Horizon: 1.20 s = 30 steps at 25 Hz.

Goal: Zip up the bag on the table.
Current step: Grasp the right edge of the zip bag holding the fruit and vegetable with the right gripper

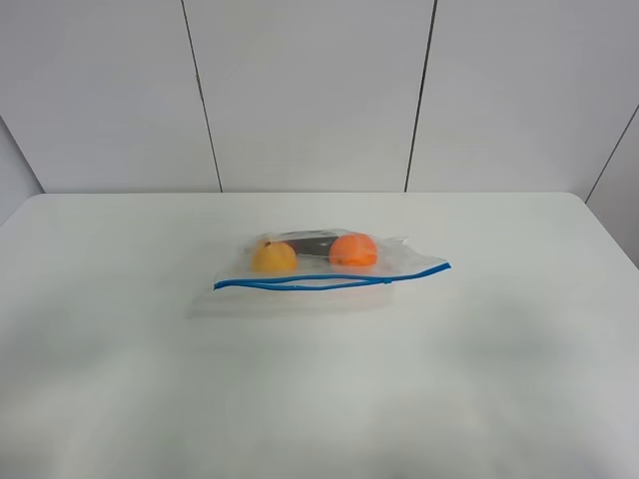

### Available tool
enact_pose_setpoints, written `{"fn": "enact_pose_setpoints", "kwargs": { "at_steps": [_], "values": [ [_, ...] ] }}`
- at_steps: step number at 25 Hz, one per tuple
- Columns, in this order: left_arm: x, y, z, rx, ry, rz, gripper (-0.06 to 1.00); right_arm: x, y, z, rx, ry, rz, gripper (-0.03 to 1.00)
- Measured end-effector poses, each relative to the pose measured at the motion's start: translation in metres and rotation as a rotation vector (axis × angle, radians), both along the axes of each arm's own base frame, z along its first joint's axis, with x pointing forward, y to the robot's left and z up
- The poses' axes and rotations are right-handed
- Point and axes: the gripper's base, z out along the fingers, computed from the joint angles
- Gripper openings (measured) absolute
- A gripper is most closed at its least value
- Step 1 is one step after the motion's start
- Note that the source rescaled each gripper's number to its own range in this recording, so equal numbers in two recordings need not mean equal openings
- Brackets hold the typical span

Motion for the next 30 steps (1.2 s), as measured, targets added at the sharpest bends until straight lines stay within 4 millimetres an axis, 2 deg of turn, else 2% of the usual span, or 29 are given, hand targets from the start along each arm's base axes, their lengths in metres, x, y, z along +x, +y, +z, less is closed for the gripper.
{"fn": "enact_pose_setpoints", "kwargs": {
  "at_steps": [11,15,19,23,27,30],
  "values": [
    [0.000,0.000,0.000,0.000,0.000,0.000,1.00,0.001,0.000,0.002,0.001,0.002,0.001,1.00],
    [0.000,0.000,0.000,0.000,0.000,0.000,1.00,0.019,0.000,0.030,0.021,0.071,-0.009,1.00],
    [0.000,0.000,0.000,0.000,0.000,0.000,1.00,0.064,0.002,0.064,0.093,0.218,-0.025,1.00],
    [0.000,0.000,0.000,0.000,0.000,0.000,1.00,0.128,0.007,0.078,0.169,0.397,-0.012,1.00],
    [0.000,0.000,0.000,0.000,0.000,0.000,1.00,0.197,0.014,0.066,0.249,0.584,0.007,0.97],
    [0.000,0.000,0.000,0.000,0.000,0.000,1.00,0.244,0.020,0.040,0.285,0.720,0.052,0.96]
  ]
}}
